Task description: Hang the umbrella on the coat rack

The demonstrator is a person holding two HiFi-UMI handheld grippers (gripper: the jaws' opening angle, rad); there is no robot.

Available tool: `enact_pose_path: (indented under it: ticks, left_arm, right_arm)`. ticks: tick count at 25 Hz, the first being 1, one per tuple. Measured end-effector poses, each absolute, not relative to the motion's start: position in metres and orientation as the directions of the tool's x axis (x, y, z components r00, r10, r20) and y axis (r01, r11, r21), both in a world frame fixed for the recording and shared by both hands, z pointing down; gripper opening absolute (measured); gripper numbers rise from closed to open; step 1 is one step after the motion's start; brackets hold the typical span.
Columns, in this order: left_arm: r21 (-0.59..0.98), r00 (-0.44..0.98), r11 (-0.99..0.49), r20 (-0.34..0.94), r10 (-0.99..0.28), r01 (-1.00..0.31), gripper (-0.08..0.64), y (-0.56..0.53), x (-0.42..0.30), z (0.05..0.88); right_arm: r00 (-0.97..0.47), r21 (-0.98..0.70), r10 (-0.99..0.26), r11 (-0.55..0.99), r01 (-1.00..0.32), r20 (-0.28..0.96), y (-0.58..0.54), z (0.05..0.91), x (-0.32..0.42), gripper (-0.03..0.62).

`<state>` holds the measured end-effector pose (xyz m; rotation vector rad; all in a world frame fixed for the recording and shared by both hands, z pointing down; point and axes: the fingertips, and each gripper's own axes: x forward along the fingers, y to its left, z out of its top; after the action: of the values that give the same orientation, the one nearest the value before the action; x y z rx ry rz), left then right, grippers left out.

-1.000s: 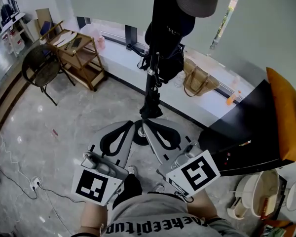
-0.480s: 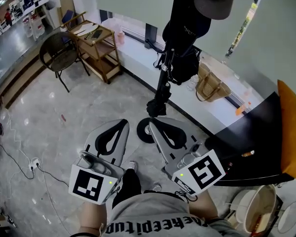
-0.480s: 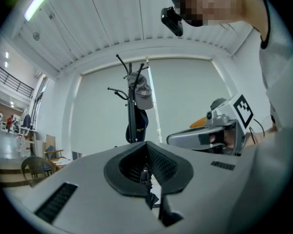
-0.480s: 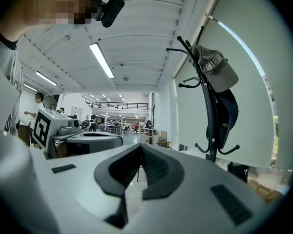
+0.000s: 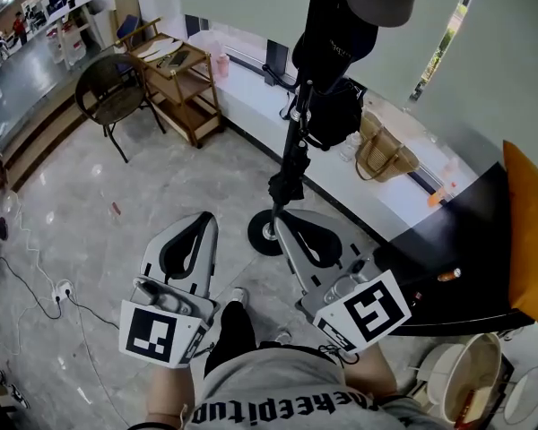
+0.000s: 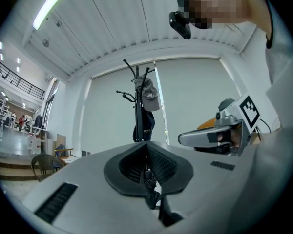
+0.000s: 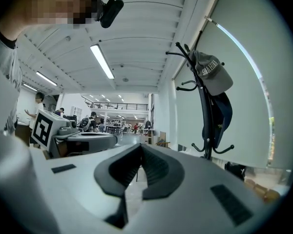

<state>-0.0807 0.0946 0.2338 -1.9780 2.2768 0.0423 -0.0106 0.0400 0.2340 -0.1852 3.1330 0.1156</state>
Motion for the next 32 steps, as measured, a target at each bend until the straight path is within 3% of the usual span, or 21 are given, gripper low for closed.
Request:
enact_pose_path:
  ticks: [12,32]
  left_arm:
    - [-0.084,-0.072,0.081,-0.103,-0.992,-0.993,0.015,0.077,-0.060,0.234]
    - [-0.079,-0.096,0.104,-0.098,-0.991,-0.991,0.015,0.083,-0.065,0.234]
  right_arm:
    - [-0.985,0.067,-0.172,0.983,-0.173,-0.016,0.026,0.232,0.005,0.011]
    - [-0.987,0.059,-0.159,0.985,-0.160,-0.020,0.031,0.234,0.003,0.011]
